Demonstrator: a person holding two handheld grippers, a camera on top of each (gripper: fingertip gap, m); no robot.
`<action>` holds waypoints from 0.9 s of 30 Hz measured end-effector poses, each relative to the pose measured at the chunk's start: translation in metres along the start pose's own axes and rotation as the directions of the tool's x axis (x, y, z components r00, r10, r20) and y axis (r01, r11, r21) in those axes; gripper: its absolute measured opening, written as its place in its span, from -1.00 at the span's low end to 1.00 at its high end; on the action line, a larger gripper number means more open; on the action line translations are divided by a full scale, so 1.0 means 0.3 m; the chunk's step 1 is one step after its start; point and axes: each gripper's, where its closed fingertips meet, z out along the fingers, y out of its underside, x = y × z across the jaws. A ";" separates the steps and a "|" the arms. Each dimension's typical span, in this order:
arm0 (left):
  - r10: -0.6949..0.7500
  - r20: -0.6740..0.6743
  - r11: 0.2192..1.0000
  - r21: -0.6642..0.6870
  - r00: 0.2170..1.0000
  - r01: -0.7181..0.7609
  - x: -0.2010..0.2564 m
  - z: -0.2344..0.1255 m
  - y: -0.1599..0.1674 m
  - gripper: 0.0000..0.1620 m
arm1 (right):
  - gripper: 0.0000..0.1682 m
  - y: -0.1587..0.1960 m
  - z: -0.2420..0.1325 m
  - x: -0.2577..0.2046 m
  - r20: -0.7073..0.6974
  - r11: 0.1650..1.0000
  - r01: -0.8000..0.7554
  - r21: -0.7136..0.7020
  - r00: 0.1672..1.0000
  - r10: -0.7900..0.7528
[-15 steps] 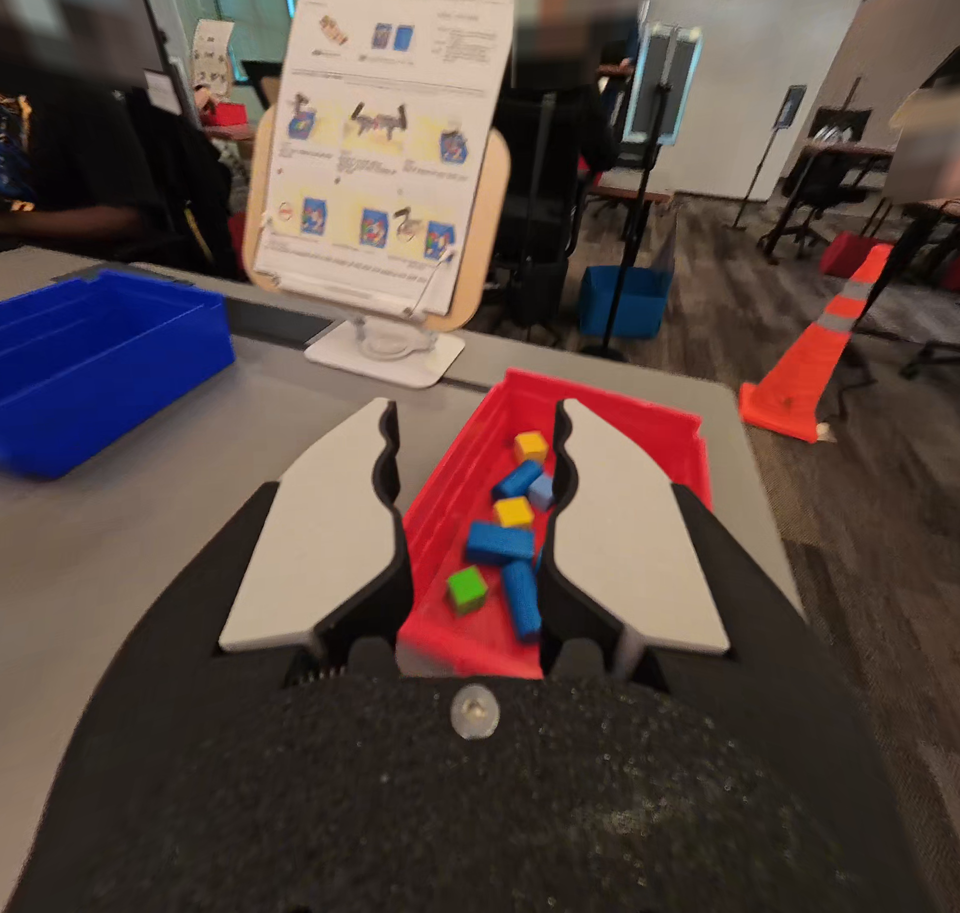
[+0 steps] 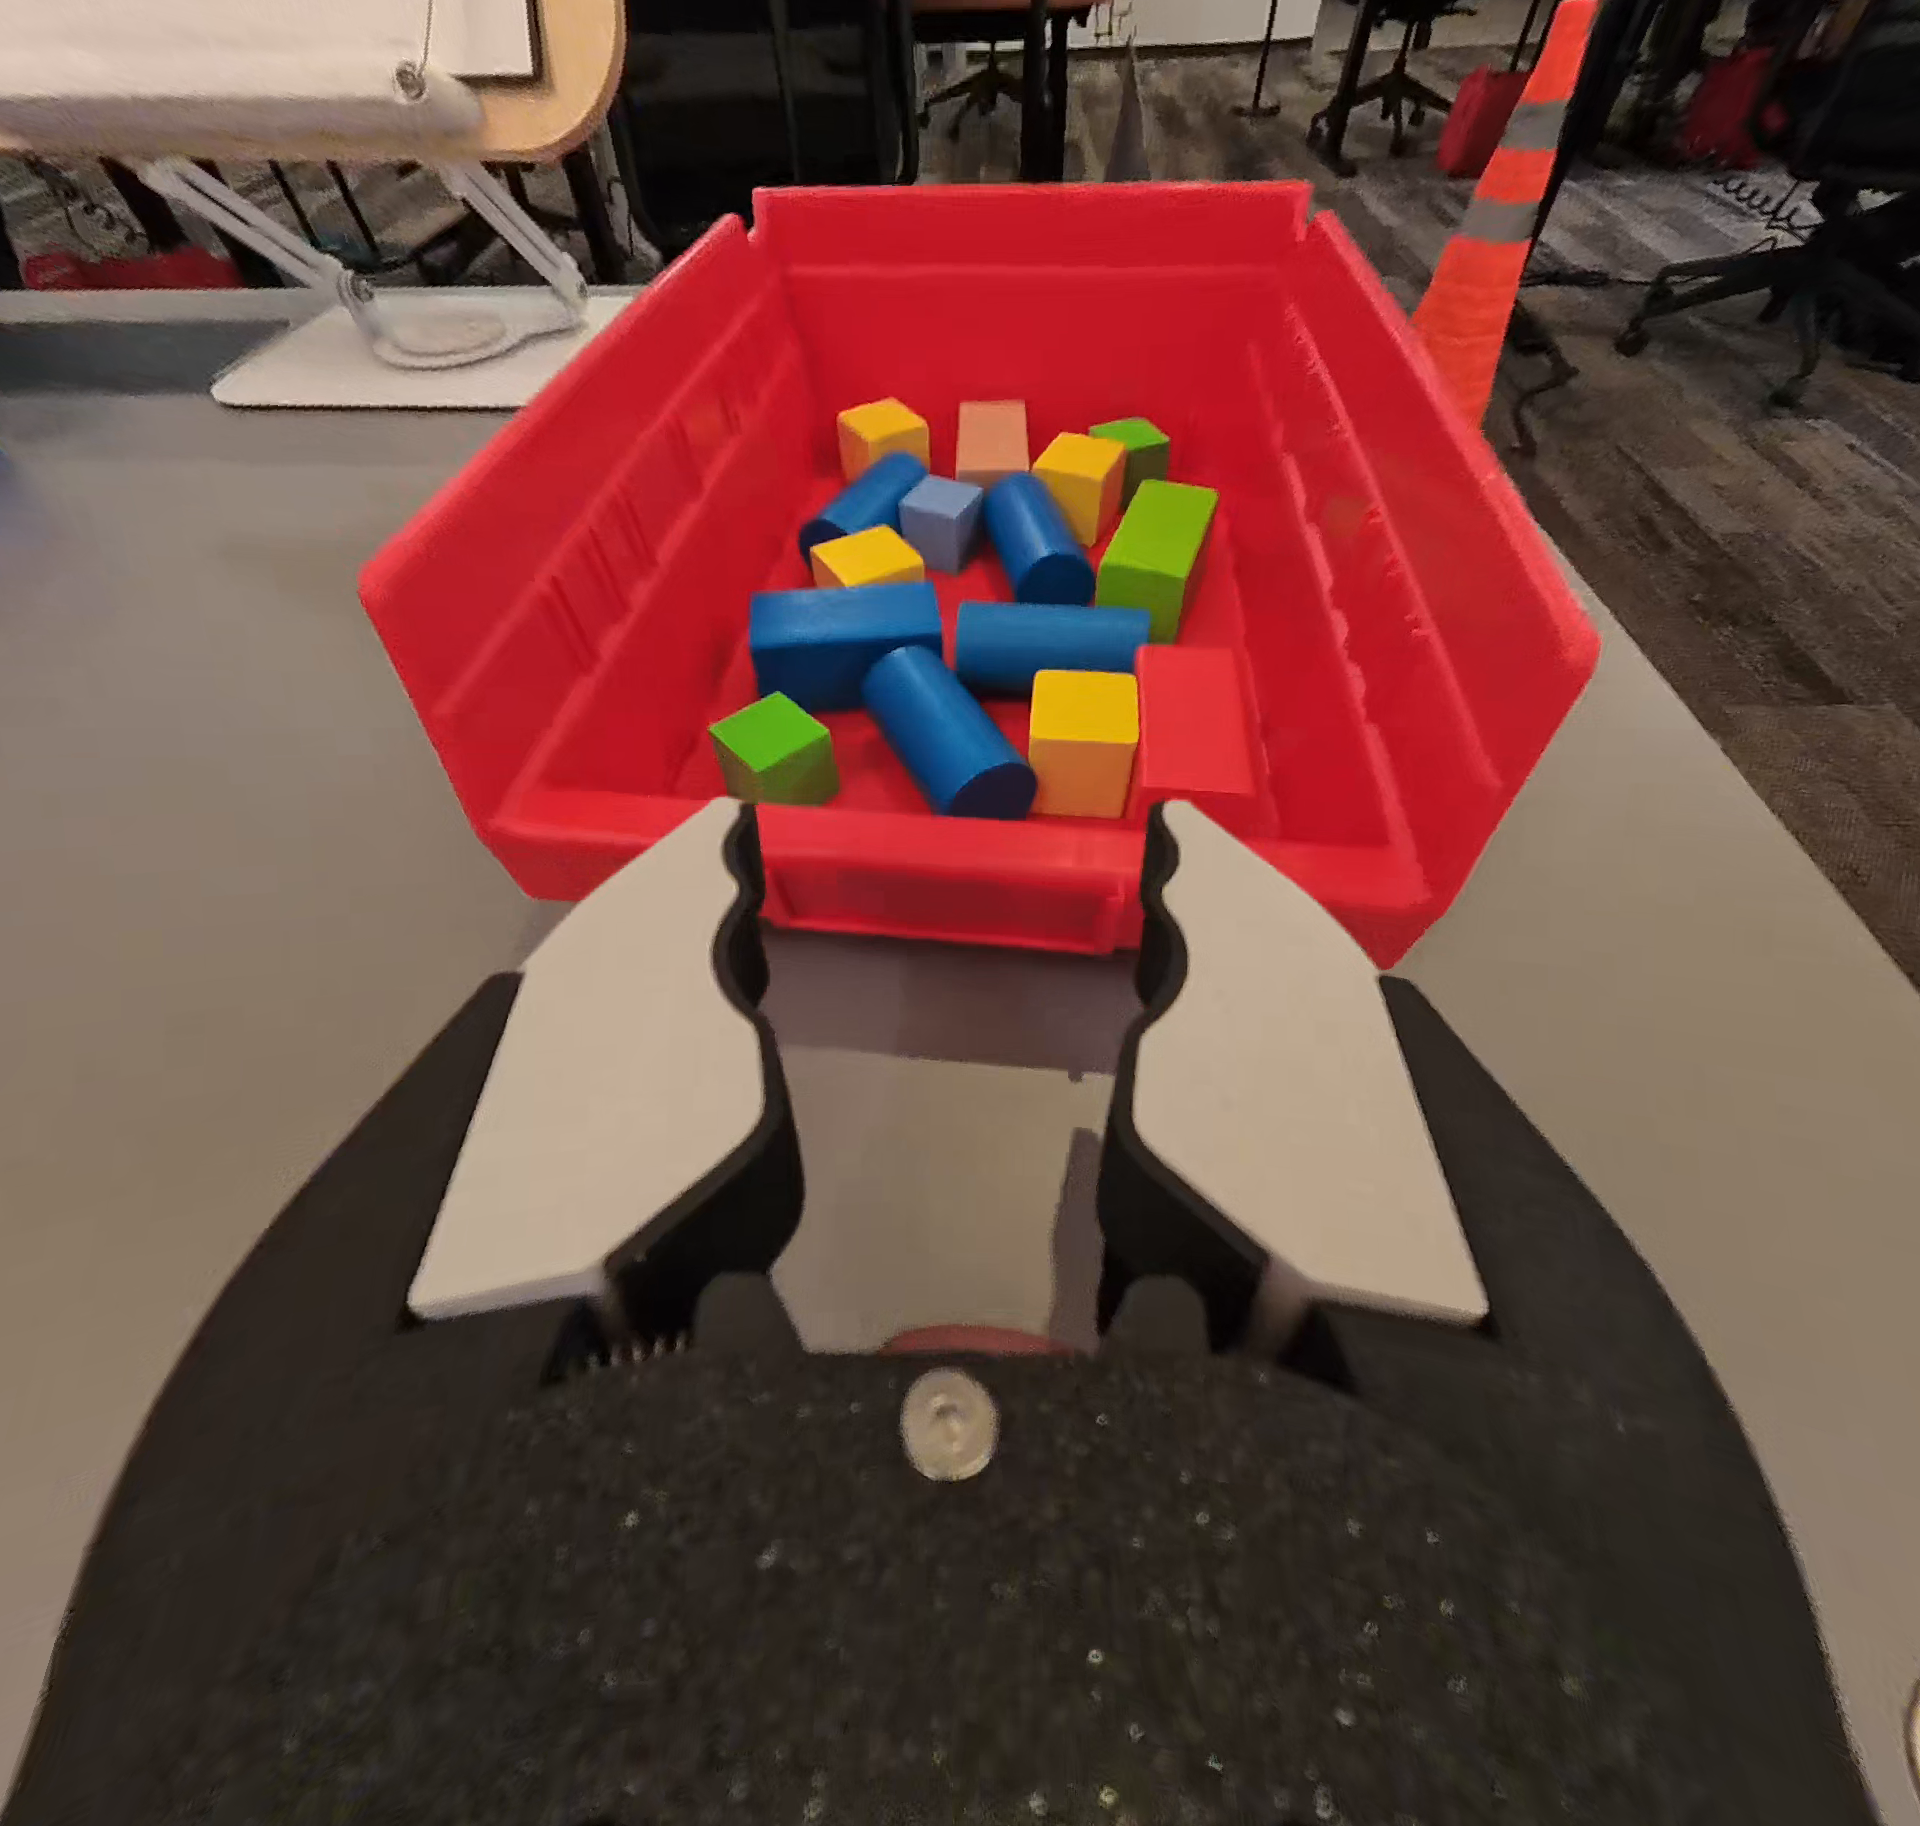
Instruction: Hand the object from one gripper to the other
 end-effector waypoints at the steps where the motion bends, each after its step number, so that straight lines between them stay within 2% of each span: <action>1: -0.018 -0.006 1.000 -0.019 1.000 0.018 -0.006 0.022 0.016 -0.26 | -0.18 0.000 0.007 0.000 0.004 1.000 0.003 0.000 1.000 -0.003; 4: -0.019 0.037 0.997 -0.073 0.999 0.022 -0.027 0.070 0.049 -0.25 | -0.19 -0.007 0.020 0.001 0.001 1.000 -0.015 0.021 1.000 0.015; 8: 0.066 0.109 0.993 -0.105 0.992 -0.054 -0.051 0.083 0.069 -0.26 | -0.21 -0.006 0.034 -0.021 0.023 0.999 -0.028 0.015 0.999 0.028; 27: 0.058 0.113 0.988 -0.149 0.992 -0.041 -0.044 0.070 0.110 -0.25 | -0.21 0.006 0.053 -0.065 0.066 1.000 0.021 -0.016 0.998 -0.020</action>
